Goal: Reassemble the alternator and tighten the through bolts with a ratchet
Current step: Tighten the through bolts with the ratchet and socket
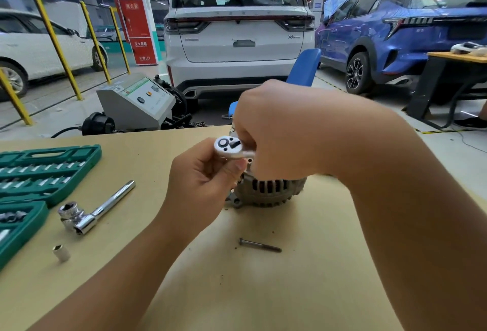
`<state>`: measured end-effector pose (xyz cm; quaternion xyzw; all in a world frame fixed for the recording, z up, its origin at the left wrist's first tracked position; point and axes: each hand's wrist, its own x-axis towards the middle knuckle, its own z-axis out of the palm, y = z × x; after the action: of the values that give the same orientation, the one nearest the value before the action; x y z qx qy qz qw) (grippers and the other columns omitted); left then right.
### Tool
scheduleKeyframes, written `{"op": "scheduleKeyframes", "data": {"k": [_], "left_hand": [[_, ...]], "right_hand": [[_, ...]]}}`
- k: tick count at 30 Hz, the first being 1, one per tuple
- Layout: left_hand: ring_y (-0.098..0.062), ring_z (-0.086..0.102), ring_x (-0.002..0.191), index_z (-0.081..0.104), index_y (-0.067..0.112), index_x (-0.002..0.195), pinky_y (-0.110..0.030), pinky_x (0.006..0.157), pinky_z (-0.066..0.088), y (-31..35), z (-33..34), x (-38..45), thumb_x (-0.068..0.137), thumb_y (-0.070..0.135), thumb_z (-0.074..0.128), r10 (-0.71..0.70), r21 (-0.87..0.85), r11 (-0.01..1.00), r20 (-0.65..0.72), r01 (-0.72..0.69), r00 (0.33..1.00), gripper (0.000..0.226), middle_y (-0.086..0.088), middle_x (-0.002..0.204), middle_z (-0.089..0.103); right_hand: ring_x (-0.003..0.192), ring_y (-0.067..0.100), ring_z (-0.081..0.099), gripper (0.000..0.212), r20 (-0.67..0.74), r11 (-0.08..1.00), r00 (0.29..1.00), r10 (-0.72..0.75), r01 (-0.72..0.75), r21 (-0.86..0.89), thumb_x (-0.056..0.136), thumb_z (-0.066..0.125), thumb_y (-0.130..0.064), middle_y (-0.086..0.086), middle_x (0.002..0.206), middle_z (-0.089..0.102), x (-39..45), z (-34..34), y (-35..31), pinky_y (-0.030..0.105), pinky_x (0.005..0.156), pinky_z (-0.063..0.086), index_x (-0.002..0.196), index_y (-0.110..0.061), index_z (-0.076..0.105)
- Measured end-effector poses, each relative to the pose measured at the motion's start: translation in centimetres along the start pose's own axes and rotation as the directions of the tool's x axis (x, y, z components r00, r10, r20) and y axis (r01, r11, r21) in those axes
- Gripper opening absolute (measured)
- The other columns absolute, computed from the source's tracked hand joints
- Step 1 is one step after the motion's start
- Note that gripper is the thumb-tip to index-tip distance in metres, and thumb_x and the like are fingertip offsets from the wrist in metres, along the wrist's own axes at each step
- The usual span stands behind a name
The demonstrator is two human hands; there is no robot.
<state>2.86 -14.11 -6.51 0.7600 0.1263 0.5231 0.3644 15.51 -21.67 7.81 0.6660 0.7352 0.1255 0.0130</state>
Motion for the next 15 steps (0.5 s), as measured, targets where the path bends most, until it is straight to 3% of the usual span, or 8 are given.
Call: {"op": "scheduleKeyframes", "data": {"k": [4,7,9,12,15], "left_hand": [[-0.015,0.062,0.065,0.074,0.026,0.102,-0.031,0.059,0.054,0.0,0.0,0.0,0.095,0.022,0.070,0.018,-0.020,1.000,0.014,-0.018,1.000,0.009,0.003,0.080,0.072],[-0.028,0.059,0.066,0.073,0.017,0.098,-0.043,0.059,0.054,-0.1,-0.2,0.0,0.096,0.016,0.068,0.022,0.013,1.000,0.027,-0.023,0.999,0.006,-0.010,0.081,0.069],[-0.023,0.059,0.064,0.074,0.018,0.098,-0.043,0.058,0.054,0.0,0.1,-0.1,0.096,0.020,0.068,0.017,0.015,1.000,-0.009,-0.017,1.000,0.007,-0.009,0.080,0.069],[-0.016,0.058,0.061,0.076,0.026,0.098,-0.036,0.056,0.053,0.3,0.8,-0.3,0.097,0.028,0.071,0.028,0.040,0.999,-0.095,-0.024,0.995,0.005,-0.002,0.075,0.070],[-0.025,0.057,0.061,0.075,0.030,0.097,-0.038,0.055,0.051,0.5,0.9,-0.2,0.096,0.030,0.071,0.036,0.037,0.999,-0.083,-0.033,0.996,0.005,-0.004,0.074,0.069]], "right_hand": [[0.068,0.010,0.048,0.013,-0.074,0.997,0.996,0.039,-0.034,0.070,0.081,0.062,-0.020,-0.013,0.079,0.046,-0.9,-0.1,0.7,0.025,0.055,0.036,0.080,-0.025,0.050],[0.077,0.019,0.059,0.021,-0.171,0.991,0.982,0.076,-0.056,0.121,0.081,0.062,-0.016,-0.010,0.087,0.055,-1.6,-0.4,0.9,0.030,0.062,0.050,0.095,-0.031,0.065],[0.072,0.014,0.054,0.007,-0.142,0.995,0.989,0.043,-0.030,0.094,0.083,0.062,-0.018,-0.010,0.082,0.052,-1.6,-0.6,0.8,0.025,0.057,0.045,0.086,-0.025,0.060],[0.066,0.006,0.040,0.024,-0.007,0.997,1.000,-0.017,0.017,0.080,0.089,0.062,-0.027,-0.013,0.078,0.038,-1.6,-0.6,0.8,0.016,0.048,0.032,0.075,-0.025,0.042],[0.069,0.005,0.047,0.015,0.018,0.994,1.000,-0.016,0.014,0.105,0.082,0.068,-0.028,-0.015,0.079,0.047,-2.1,-0.9,0.7,0.021,0.051,0.032,0.078,-0.027,0.054]]}}
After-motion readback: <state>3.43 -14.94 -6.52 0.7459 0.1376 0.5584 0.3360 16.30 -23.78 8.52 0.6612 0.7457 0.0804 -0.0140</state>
